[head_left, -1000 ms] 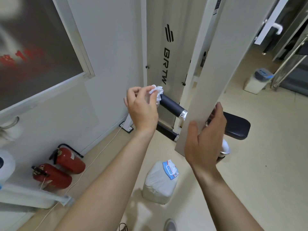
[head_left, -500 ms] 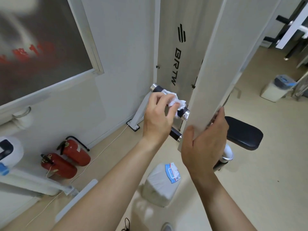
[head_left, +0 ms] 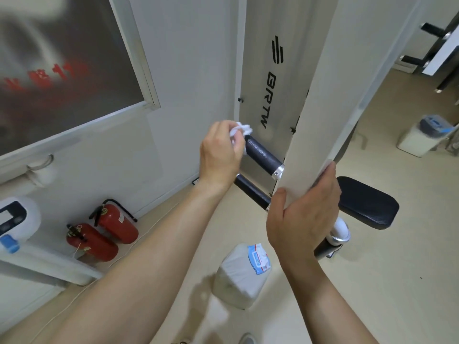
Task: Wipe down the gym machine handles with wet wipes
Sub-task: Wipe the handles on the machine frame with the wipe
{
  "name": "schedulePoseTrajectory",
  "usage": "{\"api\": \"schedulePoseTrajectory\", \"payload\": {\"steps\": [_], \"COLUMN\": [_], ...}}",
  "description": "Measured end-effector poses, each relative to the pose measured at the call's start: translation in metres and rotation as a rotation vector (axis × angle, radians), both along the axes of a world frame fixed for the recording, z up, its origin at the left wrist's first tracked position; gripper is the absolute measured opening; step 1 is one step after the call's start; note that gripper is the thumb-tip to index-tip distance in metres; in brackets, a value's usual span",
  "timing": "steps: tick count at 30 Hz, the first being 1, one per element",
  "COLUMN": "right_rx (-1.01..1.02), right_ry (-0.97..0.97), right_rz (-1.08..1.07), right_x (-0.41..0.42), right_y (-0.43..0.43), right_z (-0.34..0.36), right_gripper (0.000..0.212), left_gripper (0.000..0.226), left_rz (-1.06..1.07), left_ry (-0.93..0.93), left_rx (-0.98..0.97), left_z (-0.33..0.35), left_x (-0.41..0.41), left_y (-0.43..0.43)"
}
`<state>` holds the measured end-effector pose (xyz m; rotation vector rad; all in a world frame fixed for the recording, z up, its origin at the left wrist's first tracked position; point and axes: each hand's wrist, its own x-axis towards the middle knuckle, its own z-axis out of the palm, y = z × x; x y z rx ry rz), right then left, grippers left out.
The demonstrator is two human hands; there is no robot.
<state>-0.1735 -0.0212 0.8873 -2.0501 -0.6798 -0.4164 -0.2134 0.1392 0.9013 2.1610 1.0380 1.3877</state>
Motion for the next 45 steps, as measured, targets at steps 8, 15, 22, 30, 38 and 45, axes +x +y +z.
{"api": "schedulePoseTrajectory", "payload": {"steps": [8,15,22,30,38,45], "right_rx": [-0.040,-0.051,-0.064,-0.010,-0.057,-0.058], "right_ry": [-0.042,-0.073,-0.086,-0.094,-0.095,-0.091], "right_rz": [-0.019,-0.052,-0.059,-0.083,-0.058,-0.083], "right_x": [0.010,0.015,0.016,0.012,0.021,0.017], "right_y": [0.003,0.005,0.006,0.008,0.008,0.010], "right_z": [-0.003,-0.008,-0.012,-0.012,-0.015,-0.015], "right_gripper": [0.082,0.085,0.087,0.080,0.087,0.087], "left_gripper": [0.012,0.017,0.009,0.012,0.021,0.033], "left_rz": [-0.243,-0.191,-0.186,0.028,-0.023,0.005], "left_ry": [0.114,0.138,0.114,-0.480,-0.566,-0.637], "left_rx": [0.173,0.059,0.171,-0.676,-1.075,-1.234], "left_z": [-0.007,0.005,0.001,-0.006,0.003,-0.002], "left_x": [0.007,0.016,0.012,0.033,0.027,0.039], "left_y": [-0.030,-0.006,-0.001,-0.081,-0.050,-0.018]}}
